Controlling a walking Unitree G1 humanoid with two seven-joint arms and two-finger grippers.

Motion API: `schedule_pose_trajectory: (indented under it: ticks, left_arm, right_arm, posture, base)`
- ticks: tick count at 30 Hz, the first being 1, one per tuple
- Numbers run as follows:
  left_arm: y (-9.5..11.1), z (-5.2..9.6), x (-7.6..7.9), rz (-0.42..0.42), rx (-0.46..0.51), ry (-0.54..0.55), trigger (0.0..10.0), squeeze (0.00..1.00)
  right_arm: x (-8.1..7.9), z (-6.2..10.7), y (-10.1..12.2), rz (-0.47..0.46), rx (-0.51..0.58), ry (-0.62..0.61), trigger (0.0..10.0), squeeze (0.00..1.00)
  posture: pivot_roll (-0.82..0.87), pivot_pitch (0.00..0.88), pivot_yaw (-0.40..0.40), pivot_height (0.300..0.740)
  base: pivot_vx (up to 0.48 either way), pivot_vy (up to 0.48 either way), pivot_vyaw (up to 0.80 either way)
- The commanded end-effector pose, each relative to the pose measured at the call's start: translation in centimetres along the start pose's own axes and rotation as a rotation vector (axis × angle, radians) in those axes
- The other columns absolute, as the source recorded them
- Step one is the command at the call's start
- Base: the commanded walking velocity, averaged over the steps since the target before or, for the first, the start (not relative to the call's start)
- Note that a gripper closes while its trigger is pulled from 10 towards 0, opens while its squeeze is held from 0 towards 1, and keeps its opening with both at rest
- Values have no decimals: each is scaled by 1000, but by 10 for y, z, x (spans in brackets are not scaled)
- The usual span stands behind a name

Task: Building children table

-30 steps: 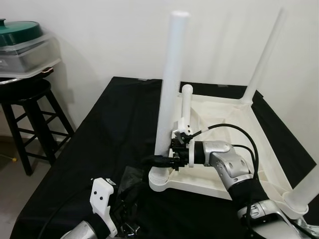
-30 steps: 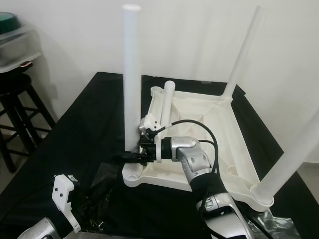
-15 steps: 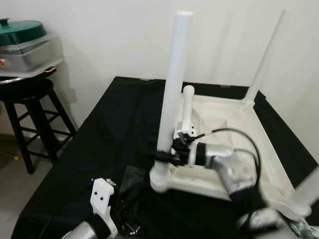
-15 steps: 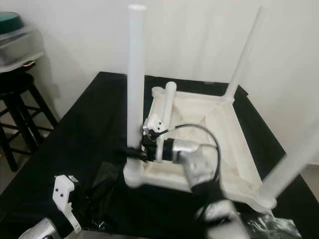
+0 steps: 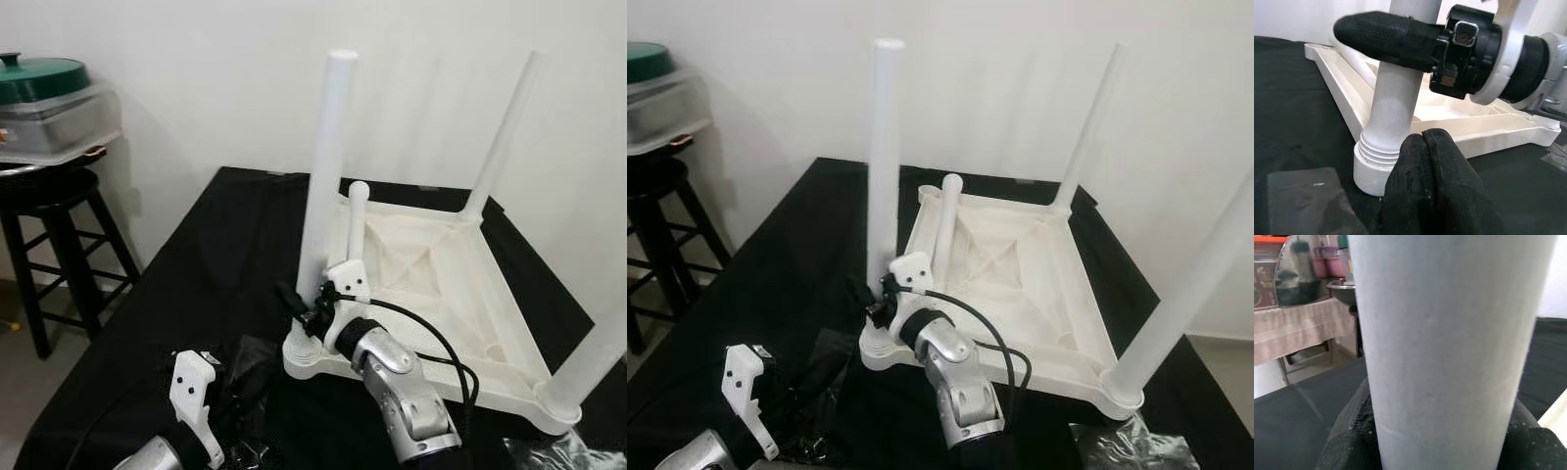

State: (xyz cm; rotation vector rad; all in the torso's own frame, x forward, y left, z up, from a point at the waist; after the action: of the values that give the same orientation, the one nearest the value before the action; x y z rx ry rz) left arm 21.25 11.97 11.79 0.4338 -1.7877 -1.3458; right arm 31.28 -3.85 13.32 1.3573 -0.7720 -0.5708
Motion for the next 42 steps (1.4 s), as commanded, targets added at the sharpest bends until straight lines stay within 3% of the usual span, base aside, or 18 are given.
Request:
schedule_pose_trajectory:
  ticks: [1, 6, 7, 8, 10, 11, 12, 14, 18, 23, 24, 25, 26, 34, 39, 41, 42]
  left_arm:
    - [1, 1, -1, -10, 3, 14, 10000, 0]
    - [1, 0, -1, -7, 5, 13, 10000, 0]
    - [1, -1, 0, -5, 5, 11, 10000, 0]
    - [1, -1, 0, -2, 5, 9, 10000, 0]
    - [1, -1, 0, 0, 4, 7, 10000, 0]
    - [0, -2, 0, 1, 4, 6, 10000, 0]
    - [0, -2, 0, 1, 5, 6, 10000, 0]
    - [0, -2, 0, 1, 5, 6, 10000, 0]
    - [0, -3, 0, 0, 5, 9, 10000, 0]
    - [0, -3, 0, 0, 5, 10, 10000, 0]
    - [0, -3, 0, -1, 5, 12, 10000, 0]
    - [0, -3, 0, -1, 5, 12, 10000, 0]
    - [-1, -2, 0, -1, 5, 12, 10000, 0]
    - [-1, -2, 0, 0, 5, 13, 10000, 0]
    - [0, -1, 1, 0, 7, 15, 10000, 0]
    - [0, -1, 1, 0, 7, 15, 10000, 0]
    - [0, -1, 1, 0, 8, 15, 10000, 0]
  right_arm:
    - [-6, 7, -27, -62, -128, -5, 10000, 1000]
    - [-8, 6, -18, -138, -85, 37, 10000, 1000]
    - [-8, 6, -10, -112, -47, 115, 10000, 1000]
    - [-2, 8, -1, -63, -11, 215, 10000, 757]
    - [3, 9, 5, -25, 8, 281, 10000, 757]
    - [10, 11, 11, 23, 28, 347, 10000, 0]
    - [19, 13, 16, 87, 33, 437, 10000, 0]
    - [19, 13, 16, 87, 33, 437, 10000, 0]
    - [39, 15, 24, 136, 29, 561, 10000, 0]
    - [46, 13, 26, 142, 28, 561, 10000, 0]
    - [56, 8, 28, 122, 27, 549, 10000, 0]
    - [56, 8, 28, 122, 27, 549, 10000, 0]
    - [65, 7, 29, 97, 22, 563, 0, 0]
    - [69, 10, 29, 42, 30, 638, 0, 0]
    - [52, 16, 22, -25, 35, 599, 0, 0]
    - [52, 16, 22, -25, 35, 599, 0, 0]
    - [45, 14, 21, -68, 51, 550, 0, 0]
  posture:
    - [56, 0, -65, 740]
    - [55, 0, -63, 740]
    - [59, 0, -64, 740]
    - [57, 0, -63, 740]
    - [55, 0, -63, 740]
    - [54, 0, -63, 740]
    - [57, 0, -67, 740]
    - [57, 0, -67, 740]
    - [65, 0, -69, 740]
    - [68, 0, -70, 740]
    - [72, 0, -70, 740]
    - [72, 0, -70, 740]
    - [74, 0, -72, 740]
    - [73, 0, -74, 740]
    - [67, 0, -82, 740]
    - [67, 0, -82, 740]
    - [64, 0, -84, 740]
  base:
    - [0, 0, 0]
    - [0, 0, 0]
    - [0, 0, 0]
    - [0, 0, 0]
    - [0, 0, 0]
    - [0, 0, 0]
    - [0, 0, 0]
    - [0, 0, 0]
    - [0, 0, 0]
    - [0, 0, 0]
    - [0, 0, 0]
    - [0, 0, 0]
    - [0, 0, 0]
    - [0, 0, 0]
    - [0, 0, 0]
    - [0, 0, 0]
    - [0, 0, 0]
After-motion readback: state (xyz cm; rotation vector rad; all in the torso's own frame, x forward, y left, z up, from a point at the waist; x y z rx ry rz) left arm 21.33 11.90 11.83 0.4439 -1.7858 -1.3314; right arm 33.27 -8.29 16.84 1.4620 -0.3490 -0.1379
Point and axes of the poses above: a point about 5 cm out from each wrist's last joint towards the gripper, its own z axis pointing back from the gripper into the wrist, its own y axis along the axis of the wrist's last joint, x = y × z, the point moved 2 cm from there along -z, pointing out of the wrist towards the gripper, and after that the axes turned 14 degrees about z, right-handed, at the moved point
